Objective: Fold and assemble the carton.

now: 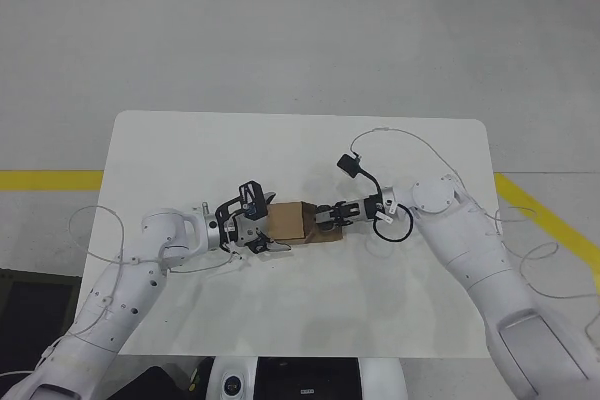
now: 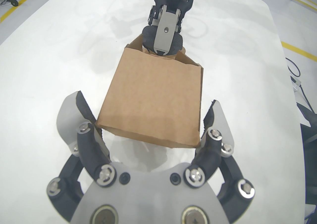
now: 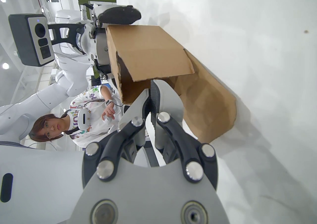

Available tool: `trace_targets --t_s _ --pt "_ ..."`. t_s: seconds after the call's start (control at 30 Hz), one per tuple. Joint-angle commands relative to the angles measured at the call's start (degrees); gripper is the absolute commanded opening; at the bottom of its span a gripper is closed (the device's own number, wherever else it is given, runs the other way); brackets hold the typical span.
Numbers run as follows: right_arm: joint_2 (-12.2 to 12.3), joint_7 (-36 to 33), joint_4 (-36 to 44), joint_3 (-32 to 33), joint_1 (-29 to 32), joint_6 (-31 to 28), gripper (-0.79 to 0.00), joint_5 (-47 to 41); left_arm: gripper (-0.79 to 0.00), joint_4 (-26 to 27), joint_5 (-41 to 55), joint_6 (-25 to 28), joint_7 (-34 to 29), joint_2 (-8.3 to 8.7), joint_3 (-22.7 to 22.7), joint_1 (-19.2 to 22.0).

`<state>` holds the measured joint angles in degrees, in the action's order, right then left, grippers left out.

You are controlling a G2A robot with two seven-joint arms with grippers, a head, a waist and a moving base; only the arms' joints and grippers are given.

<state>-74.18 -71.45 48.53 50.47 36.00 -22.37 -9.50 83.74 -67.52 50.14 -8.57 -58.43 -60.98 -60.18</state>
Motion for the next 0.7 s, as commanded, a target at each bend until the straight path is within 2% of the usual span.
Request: trace_targets --t_s 0.0,0.27,0.67 --pt "0.0 1.7 -0.8 0.1 -0.4 0.5 -0.785 1.1 0.000 0.0 0.1 0.0 0.0 -0.02 0.0 0.0" --pt "-0.1 3.2 -1.4 -0.1 -1.3 -0.2 -0.785 1.8 0.000 0.2 0.0 0.2 -0.3 0.06 -0.2 -0.4" --pt "-1.4 -0.9 -1.7 -3.0 -2.0 -1.2 -0.785 0.0 0.000 0.4 0.1 0.1 -0.4 -0.01 0.0 -0.6"
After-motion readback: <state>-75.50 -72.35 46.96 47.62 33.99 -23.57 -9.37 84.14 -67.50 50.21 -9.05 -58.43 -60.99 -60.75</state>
